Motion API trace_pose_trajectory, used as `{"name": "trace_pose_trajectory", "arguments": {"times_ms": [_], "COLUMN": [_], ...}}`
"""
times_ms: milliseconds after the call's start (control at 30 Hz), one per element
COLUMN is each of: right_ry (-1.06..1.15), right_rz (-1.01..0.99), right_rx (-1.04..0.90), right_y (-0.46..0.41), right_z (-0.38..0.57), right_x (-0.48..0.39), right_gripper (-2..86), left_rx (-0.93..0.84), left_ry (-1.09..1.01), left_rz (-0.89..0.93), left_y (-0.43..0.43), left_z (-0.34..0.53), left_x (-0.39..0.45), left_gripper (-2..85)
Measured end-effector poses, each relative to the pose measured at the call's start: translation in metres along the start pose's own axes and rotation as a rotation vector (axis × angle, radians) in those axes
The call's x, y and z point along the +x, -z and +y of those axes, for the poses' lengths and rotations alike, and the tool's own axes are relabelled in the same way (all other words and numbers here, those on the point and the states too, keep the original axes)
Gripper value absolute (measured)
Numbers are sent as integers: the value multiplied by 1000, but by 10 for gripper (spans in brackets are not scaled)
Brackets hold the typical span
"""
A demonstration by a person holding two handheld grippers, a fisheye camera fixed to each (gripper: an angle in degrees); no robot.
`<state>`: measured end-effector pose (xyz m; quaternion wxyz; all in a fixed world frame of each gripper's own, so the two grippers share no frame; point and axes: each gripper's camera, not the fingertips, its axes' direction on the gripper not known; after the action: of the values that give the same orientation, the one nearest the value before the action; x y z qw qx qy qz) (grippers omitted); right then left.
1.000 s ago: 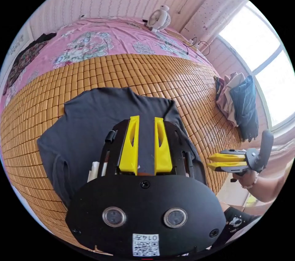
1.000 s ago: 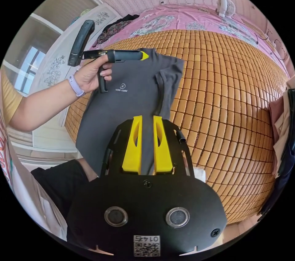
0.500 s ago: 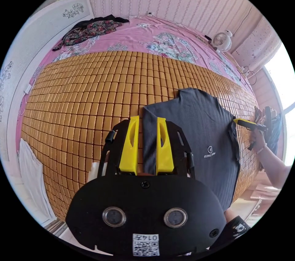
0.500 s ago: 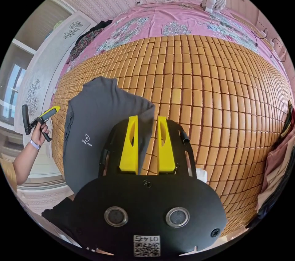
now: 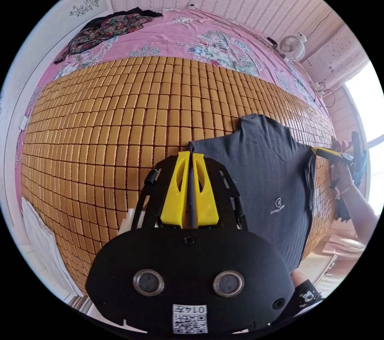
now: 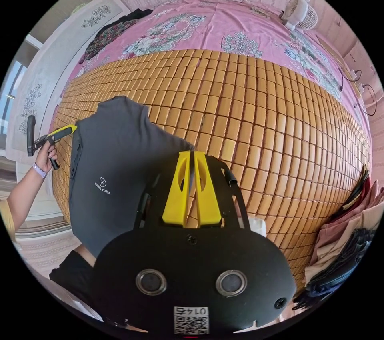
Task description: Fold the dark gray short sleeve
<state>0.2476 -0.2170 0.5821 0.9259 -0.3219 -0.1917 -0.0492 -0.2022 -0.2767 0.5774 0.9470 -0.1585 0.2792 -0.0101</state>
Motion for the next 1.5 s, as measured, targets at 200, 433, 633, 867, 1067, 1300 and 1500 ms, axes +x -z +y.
{"name": "trace_pose_trajectory", "arguments": {"times_ms": [200, 433, 633, 867, 1067, 1300, 1500], "right_ry": [-111, -73, 76, -97, -75, -52, -83], "right_rz": [-47, -185, -240, -144, -34, -83, -228], "right_rx": [82, 226, 265, -56, -43, 39, 297], "right_y": [18, 63, 102, -3, -39, -42, 7], "right_z": [-1, 25, 113, 238, 273, 286, 319], "right_x": [23, 7, -25, -44, -52, -38, -33], "right_gripper": [-4, -3, -1, -1, -3, -5, -4], "left_rx": [120, 180, 33, -265, -238, -108, 89], "left_ry": [-27, -229, -364, -289, -276, -265, -276], "left_rz": [100, 187, 179, 156, 123, 199, 251], "left_y": [50, 145, 195, 125, 125, 168, 229], "left_z": [-14, 37, 158, 281, 308, 323, 342], "left_x": [2, 17, 9, 5, -6, -31, -60], "left_gripper": [-10, -10, -10, -10, -10, -10, -10]}}
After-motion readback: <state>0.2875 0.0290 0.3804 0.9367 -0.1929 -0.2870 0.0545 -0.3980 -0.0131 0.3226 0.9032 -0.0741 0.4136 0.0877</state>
